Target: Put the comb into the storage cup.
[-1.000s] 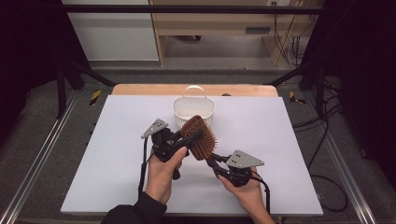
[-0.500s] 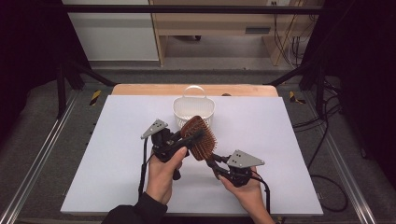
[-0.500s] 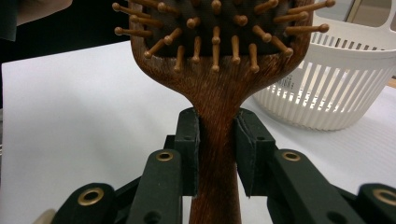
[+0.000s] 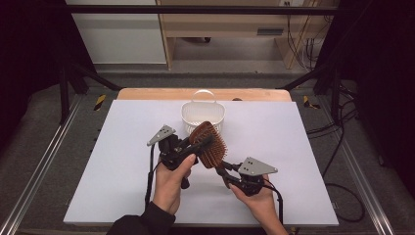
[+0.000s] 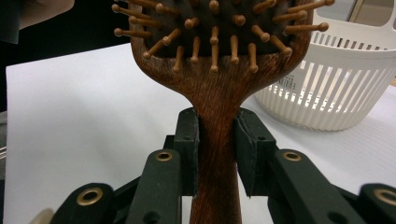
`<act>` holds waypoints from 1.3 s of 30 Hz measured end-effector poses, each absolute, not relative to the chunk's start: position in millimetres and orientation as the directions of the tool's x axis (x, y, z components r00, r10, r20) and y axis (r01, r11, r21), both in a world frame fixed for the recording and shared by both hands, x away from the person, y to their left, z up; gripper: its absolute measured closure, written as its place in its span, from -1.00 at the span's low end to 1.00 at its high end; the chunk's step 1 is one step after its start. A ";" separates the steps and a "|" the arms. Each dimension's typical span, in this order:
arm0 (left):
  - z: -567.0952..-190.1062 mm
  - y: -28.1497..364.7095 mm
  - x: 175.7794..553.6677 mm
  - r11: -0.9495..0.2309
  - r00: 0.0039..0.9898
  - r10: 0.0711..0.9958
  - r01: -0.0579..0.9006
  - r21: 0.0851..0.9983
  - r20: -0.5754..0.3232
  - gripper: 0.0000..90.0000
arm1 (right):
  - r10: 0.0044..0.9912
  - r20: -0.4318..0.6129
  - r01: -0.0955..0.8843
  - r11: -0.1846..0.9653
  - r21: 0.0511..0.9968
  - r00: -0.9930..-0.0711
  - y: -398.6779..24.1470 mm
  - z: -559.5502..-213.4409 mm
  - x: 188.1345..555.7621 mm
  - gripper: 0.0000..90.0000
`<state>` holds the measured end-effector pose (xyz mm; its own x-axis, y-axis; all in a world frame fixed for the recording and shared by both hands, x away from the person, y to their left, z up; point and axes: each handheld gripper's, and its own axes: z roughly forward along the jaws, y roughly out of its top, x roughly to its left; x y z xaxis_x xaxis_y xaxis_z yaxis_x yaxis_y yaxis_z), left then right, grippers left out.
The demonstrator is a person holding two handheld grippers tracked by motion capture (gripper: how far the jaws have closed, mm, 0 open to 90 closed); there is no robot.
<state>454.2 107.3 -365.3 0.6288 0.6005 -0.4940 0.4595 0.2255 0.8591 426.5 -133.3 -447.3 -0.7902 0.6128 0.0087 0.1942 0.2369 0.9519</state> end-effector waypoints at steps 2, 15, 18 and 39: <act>-365.0 108.0 454.4 0.230 0.629 0.600 0.458 0.859 -0.495 0.13 | 0.613 0.013 0.197 0.234 0.952 -0.790 -133.2 -447.6 426.7 0.56; -352.0 119.0 454.6 0.243 0.630 0.618 0.416 0.876 -0.470 0.14 | 0.624 0.032 0.197 0.198 0.960 -0.781 -137.0 -449.0 428.3 -0.07; -348.9 121.6 454.4 0.249 0.632 0.620 0.403 0.880 -0.465 0.14 | 0.627 0.035 0.194 0.187 0.963 -0.779 -140.1 -448.6 429.3 -0.20; -329.9 124.0 457.8 0.218 0.653 0.645 0.341 0.915 -0.397 0.14 | 0.661 0.018 0.148 0.141 0.979 -0.750 -164.1 -443.1 431.3 -0.67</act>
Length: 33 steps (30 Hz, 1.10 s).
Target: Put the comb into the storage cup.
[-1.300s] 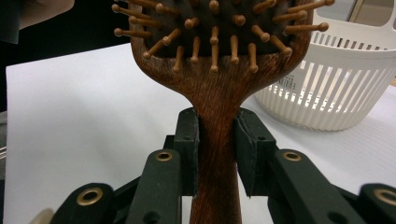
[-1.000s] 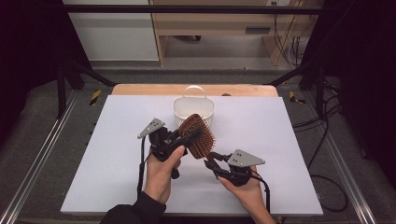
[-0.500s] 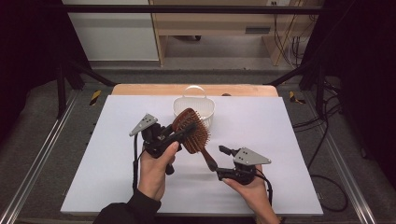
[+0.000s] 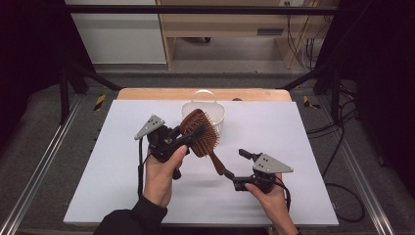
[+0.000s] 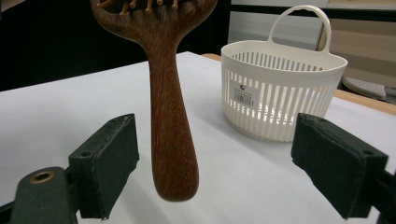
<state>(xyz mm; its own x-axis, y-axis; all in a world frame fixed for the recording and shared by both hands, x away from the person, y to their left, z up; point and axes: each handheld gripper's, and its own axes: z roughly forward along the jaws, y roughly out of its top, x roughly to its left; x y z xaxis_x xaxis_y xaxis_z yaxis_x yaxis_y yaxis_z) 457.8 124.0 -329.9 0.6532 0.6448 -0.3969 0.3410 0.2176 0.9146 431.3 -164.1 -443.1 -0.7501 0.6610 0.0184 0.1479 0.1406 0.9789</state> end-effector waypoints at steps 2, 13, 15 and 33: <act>-327.1 123.0 459.6 0.215 0.655 0.647 0.335 0.918 -0.390 0.14 | 0.653 0.027 0.153 0.137 0.979 -0.757 -166.6 -443.1 430.9 -0.66; -306.2 109.4 480.3 0.169 0.663 0.671 0.299 0.939 -0.332 0.14 | 0.670 0.072 0.176 0.088 0.980 -0.739 -181.2 -444.1 425.1 -0.57; -299.9 106.2 484.0 0.168 0.661 0.676 0.291 0.942 -0.325 0.14 | 0.680 0.077 0.168 0.068 0.983 -0.729 -185.8 -444.6 421.4 -0.57; -264.3 91.2 533.9 0.158 0.623 0.738 0.216 0.964 -0.261 0.14 | 0.807 -0.012 0.083 0.075 0.994 -0.591 -205.9 -457.5 412.5 -0.82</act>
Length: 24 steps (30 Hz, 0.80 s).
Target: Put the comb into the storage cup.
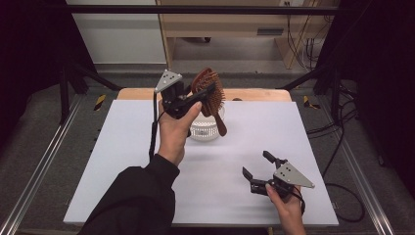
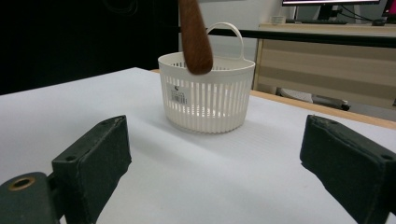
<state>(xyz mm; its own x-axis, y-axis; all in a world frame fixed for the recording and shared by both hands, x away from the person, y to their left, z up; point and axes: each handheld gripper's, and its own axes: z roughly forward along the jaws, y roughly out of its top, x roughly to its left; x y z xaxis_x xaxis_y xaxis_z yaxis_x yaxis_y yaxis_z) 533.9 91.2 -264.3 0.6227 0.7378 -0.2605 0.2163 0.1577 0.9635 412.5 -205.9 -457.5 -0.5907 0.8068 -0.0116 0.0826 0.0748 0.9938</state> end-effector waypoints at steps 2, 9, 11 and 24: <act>-262.8 90.6 540.9 0.169 0.612 0.744 0.215 0.962 -0.268 0.14 | 0.804 -0.009 0.086 0.074 0.994 -0.595 -205.7 -458.9 413.5 -0.83; -267.8 88.2 561.9 0.189 0.579 0.764 0.220 0.957 -0.284 0.14 | 0.801 0.009 0.098 0.062 0.993 -0.598 -205.7 -459.6 413.8 -0.86; -270.6 87.5 565.9 0.194 0.571 0.767 0.227 0.954 -0.292 0.14 | 0.799 0.010 0.100 0.063 0.993 -0.601 -205.7 -459.7 413.9 -0.87; -268.8 86.6 581.0 0.188 0.542 0.802 0.173 0.967 -0.253 0.14 | 0.809 0.018 0.100 0.050 0.994 -0.588 -207.4 -458.8 413.8 -0.86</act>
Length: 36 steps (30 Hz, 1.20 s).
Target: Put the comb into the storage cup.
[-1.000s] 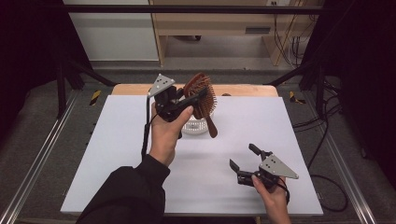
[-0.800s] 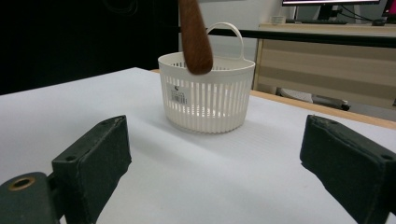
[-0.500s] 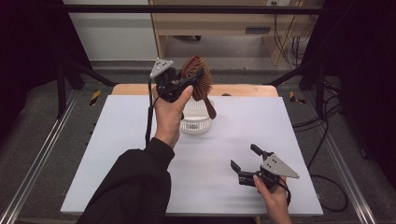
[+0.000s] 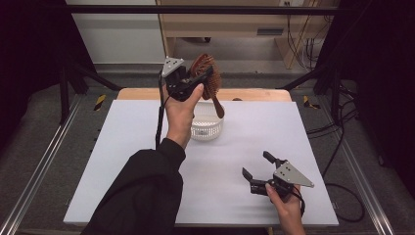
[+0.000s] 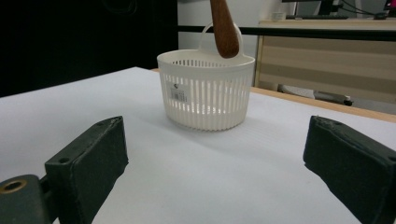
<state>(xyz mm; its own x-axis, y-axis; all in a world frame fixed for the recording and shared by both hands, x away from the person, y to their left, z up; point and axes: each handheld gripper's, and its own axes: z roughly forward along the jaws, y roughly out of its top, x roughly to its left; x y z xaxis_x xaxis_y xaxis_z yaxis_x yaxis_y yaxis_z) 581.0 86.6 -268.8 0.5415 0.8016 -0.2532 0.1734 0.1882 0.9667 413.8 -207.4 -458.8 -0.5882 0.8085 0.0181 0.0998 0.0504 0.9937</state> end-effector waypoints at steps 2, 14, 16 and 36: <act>-270.9 87.6 584.0 0.185 0.531 0.810 0.171 0.968 -0.248 0.14 | 0.810 0.025 0.104 0.044 0.994 -0.586 -207.9 -458.7 414.1 -0.87; -280.9 95.0 593.2 0.183 0.496 0.833 0.171 0.968 -0.245 0.14 | 0.809 0.030 0.123 0.052 0.991 -0.587 -207.8 -461.0 416.0 -0.89; -282.1 95.9 593.3 0.181 0.492 0.836 0.171 0.968 -0.243 0.14 | 0.809 0.032 0.124 0.050 0.991 -0.587 -207.9 -461.0 416.0 -0.89; -311.4 83.7 595.7 0.142 0.485 0.845 0.201 0.969 -0.225 0.14 | 0.809 0.038 0.127 0.046 0.991 -0.587 -208.0 -461.9 416.7 -0.89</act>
<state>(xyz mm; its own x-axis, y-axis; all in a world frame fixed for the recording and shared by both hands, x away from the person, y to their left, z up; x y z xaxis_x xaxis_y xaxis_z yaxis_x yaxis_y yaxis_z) 595.7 83.7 -311.4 0.4851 0.8451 -0.2246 0.2013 0.1420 0.9692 416.7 -208.0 -461.9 -0.5872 0.8086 0.0376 0.1271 0.0462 0.9908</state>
